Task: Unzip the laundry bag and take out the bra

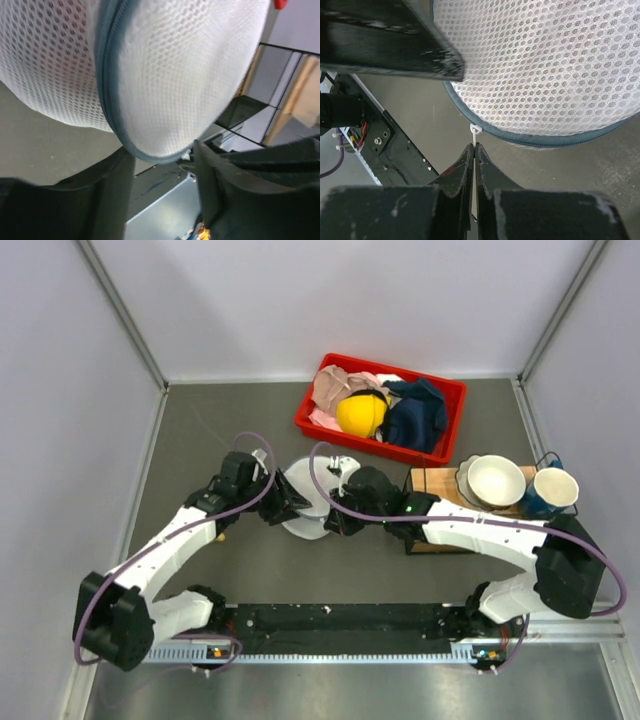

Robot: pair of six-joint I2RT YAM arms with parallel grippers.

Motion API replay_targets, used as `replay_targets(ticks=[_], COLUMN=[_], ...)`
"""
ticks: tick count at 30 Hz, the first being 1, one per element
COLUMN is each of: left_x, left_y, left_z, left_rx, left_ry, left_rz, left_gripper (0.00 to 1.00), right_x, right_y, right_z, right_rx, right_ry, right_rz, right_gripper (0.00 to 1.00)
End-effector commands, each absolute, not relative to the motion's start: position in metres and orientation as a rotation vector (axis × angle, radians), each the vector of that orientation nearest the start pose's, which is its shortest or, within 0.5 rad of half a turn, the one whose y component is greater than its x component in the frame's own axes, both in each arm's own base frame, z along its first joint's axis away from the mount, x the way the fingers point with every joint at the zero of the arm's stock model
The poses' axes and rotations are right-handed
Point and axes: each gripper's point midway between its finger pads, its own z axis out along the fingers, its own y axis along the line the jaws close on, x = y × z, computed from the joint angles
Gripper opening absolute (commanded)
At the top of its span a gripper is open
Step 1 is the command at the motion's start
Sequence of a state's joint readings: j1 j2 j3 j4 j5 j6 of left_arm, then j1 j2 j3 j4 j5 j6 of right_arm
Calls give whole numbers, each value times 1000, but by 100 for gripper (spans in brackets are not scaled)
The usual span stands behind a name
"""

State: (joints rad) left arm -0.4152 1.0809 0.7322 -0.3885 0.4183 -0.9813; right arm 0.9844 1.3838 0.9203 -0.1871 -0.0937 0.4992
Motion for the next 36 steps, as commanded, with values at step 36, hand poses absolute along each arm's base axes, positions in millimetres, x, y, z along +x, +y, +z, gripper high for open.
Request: replay_targets(ticks=[36], left_x=[294], left_y=[-187], left_z=[191], left_rx=[-72], left_ry=[2465], left_rz=[-1152], left_gripper=[0], right_x=[229], right_y=[272], right_z=[161], right_rx=[-519], right_ry=[2188], right_rz=[603], right_gripper=[0])
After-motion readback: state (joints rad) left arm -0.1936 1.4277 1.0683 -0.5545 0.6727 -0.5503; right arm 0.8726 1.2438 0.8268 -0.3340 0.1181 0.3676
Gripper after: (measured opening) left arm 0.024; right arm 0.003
